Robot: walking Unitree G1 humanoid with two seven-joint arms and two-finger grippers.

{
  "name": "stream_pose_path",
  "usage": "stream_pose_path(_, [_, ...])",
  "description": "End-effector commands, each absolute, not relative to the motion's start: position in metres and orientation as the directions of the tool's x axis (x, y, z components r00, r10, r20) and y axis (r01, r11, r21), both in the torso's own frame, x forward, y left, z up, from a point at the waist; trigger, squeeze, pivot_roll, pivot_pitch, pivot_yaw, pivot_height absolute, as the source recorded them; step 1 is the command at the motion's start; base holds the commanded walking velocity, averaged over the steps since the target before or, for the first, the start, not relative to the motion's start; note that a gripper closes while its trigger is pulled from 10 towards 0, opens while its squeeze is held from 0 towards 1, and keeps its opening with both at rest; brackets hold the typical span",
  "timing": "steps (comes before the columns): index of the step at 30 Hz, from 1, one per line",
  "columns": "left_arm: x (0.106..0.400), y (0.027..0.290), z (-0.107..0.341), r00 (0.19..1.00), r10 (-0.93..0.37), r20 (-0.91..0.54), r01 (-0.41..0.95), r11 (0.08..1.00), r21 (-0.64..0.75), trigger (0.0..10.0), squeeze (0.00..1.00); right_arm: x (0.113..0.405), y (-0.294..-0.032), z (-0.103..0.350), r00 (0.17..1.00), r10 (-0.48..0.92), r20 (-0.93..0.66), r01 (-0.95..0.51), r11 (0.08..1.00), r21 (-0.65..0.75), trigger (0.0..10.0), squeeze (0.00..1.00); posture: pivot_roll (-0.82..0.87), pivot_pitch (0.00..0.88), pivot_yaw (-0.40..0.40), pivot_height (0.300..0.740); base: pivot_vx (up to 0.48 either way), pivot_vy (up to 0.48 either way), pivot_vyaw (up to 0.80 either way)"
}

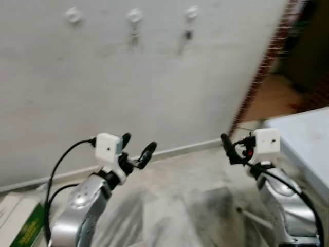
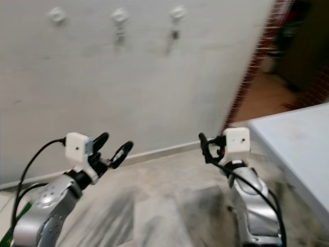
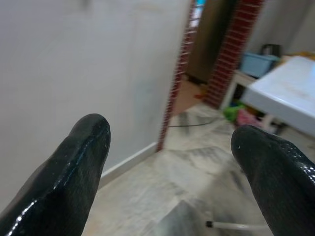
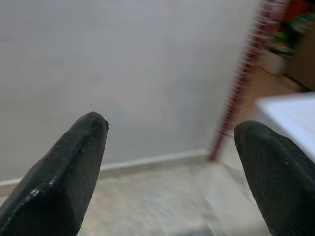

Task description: Hang keys on a hook

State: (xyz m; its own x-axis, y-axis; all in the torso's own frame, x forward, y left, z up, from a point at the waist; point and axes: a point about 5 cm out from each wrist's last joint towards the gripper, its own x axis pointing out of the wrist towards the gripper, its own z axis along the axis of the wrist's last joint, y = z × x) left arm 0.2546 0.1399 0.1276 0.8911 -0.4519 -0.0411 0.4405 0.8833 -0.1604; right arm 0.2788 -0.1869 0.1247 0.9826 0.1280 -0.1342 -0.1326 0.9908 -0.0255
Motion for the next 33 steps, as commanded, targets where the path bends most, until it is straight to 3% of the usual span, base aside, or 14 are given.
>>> stream_pose_path(1, [0.2546,0.1366,0.1292,0.887,-0.460,-0.034,0.449,0.878,-0.168,10.0,0.00,0.2800,-0.1858,0.1291,0.983,0.136,-0.120,-0.141,0.989,-0.032,10.0,0.00,-0.01,0.035,0.005,0.740,0.000,0.000,-0.77])
stream_pose_path(9, [0.2581,0.1410,0.1305,0.901,-0.433,-0.029,0.419,0.885,-0.200,10.0,0.00,0.2797,-0.1842,0.1280,0.983,0.140,-0.120,-0.144,0.989,-0.027,10.0,0.00,0.00,0.033,0.003,0.740,0.000,0.000,-0.16])
stream_pose_path(21, [0.2605,0.1438,0.1319,0.905,-0.424,-0.031,0.409,0.889,-0.203,10.0,0.00,0.2798,-0.1867,0.1325,0.989,0.106,-0.101,-0.111,0.992,-0.051,10.0,0.00,-0.01,0.044,0.011,0.740,0.000,0.352,0.00])
stream_pose_path(30, [0.2622,0.1417,0.1321,0.901,-0.431,-0.039,0.415,0.886,-0.206,10.0,0.00,0.2801,-0.1919,0.1346,0.993,0.069,-0.093,-0.075,0.995,-0.061,10.0,0.00,-0.02,0.049,0.016,0.740,0.000,0.000,0.00])
stream_pose_path(33, [0.2622,0.1417,0.1321,0.899,-0.436,-0.045,0.420,0.885,-0.199,10.0,0.00,0.2804,-0.1916,0.1349,0.993,0.068,-0.092,-0.074,0.995,-0.060,10.0,0.00,-0.02,0.049,0.016,0.740,0.000,0.430,0.00])
